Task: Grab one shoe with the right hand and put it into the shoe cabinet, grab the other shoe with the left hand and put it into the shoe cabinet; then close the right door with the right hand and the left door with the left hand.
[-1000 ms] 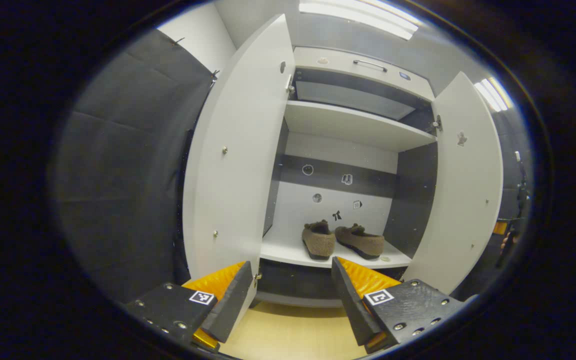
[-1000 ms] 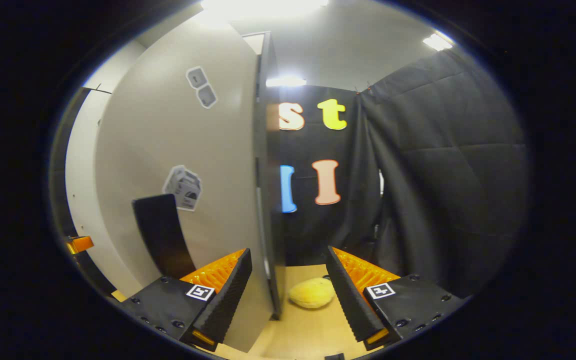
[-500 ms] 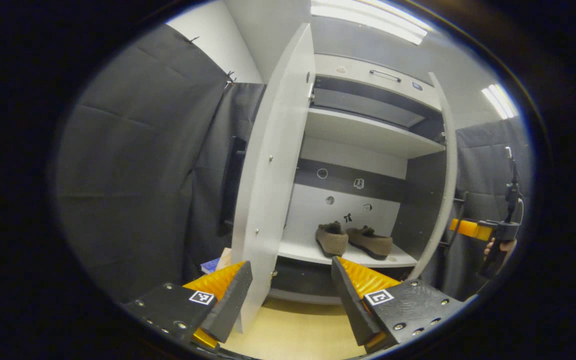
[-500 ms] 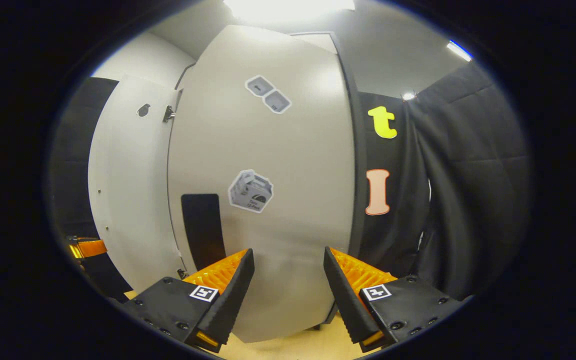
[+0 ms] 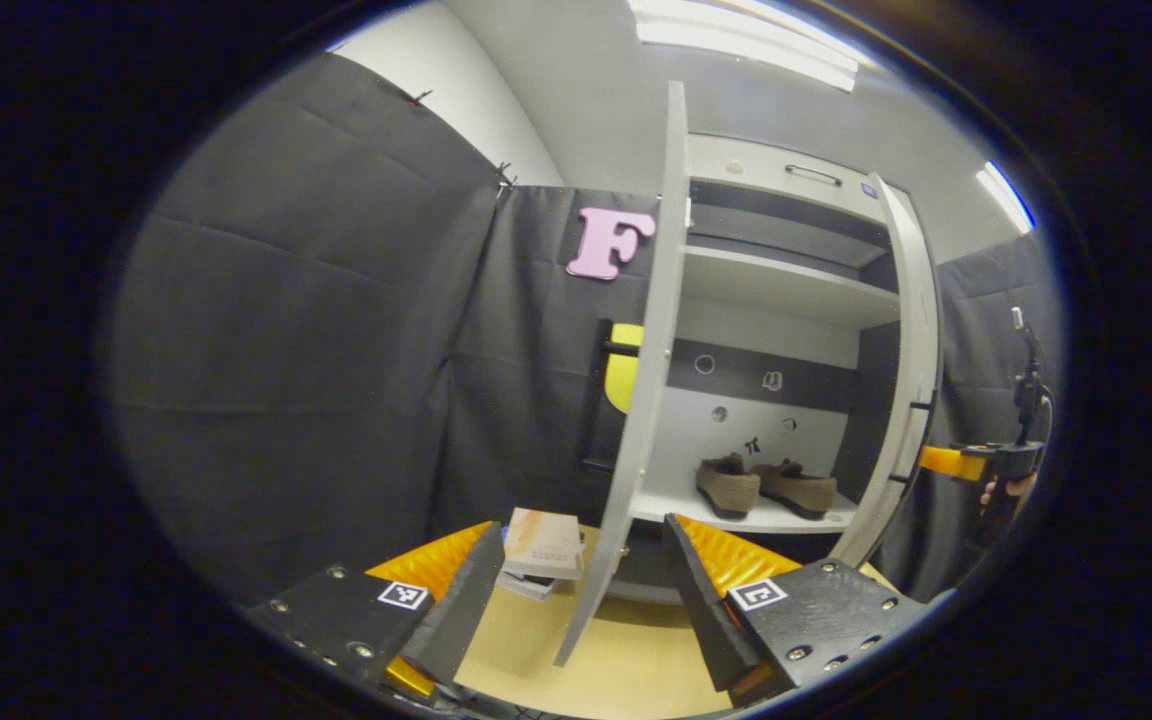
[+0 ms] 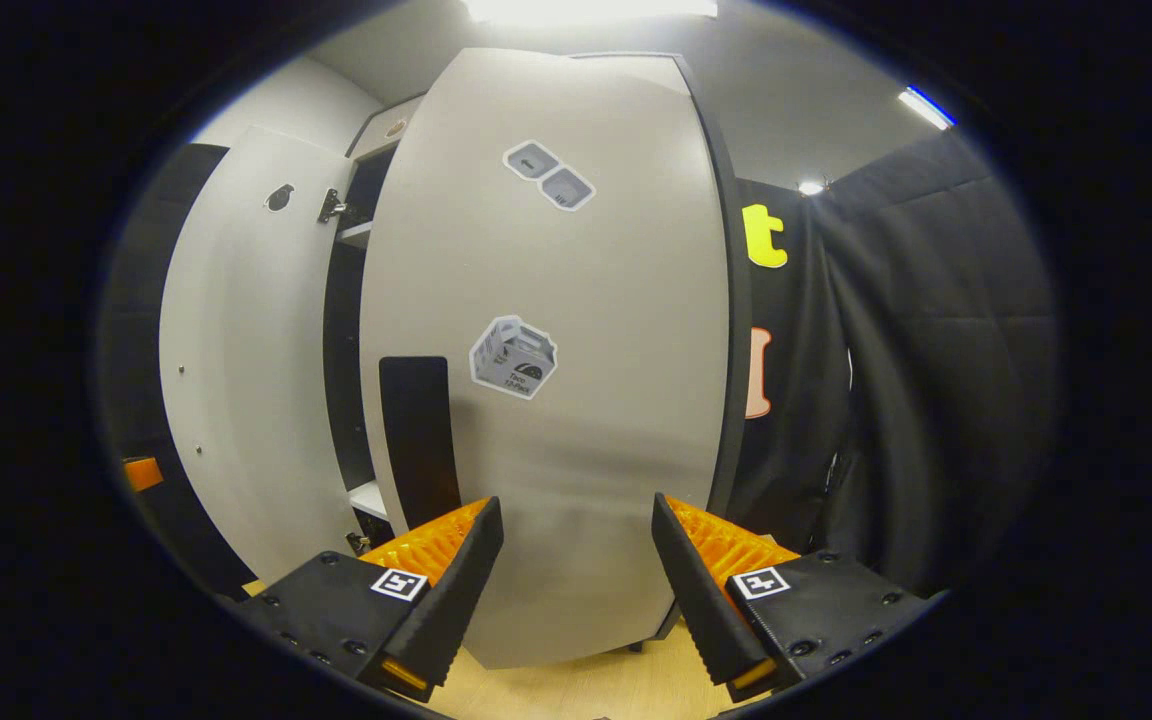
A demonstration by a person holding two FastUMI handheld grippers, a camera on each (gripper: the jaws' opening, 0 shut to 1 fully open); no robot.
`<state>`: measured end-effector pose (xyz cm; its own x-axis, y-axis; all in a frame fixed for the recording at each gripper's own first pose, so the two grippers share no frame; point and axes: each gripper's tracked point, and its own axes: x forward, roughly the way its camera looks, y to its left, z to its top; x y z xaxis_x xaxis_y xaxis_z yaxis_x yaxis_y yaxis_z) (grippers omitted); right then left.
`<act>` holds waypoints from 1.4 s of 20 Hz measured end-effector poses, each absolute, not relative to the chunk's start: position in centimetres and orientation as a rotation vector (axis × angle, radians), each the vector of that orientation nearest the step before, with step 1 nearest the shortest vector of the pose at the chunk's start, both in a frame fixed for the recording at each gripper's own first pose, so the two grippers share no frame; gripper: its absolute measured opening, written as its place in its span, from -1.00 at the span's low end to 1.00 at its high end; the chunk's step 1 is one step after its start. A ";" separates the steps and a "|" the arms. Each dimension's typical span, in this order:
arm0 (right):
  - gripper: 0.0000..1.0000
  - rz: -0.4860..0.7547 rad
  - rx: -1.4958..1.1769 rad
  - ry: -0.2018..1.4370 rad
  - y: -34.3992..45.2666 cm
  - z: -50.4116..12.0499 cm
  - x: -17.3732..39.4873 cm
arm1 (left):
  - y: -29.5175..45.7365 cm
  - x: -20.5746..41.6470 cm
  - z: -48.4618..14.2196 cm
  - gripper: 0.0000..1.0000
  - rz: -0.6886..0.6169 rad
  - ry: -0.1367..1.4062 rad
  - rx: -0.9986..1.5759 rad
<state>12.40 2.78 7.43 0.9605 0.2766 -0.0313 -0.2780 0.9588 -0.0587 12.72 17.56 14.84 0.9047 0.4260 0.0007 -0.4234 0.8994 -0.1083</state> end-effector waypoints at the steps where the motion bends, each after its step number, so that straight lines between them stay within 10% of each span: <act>1: 0.92 0.272 -0.060 0.025 2.6 7.3 12.2 | 18.1 12.4 15.0 0.84 0.454 -0.030 -0.099; 28: 0.92 0.139 0.039 0.158 -1.8 -0.9 10.8 | 16.4 17.6 16.4 0.81 0.067 0.011 0.041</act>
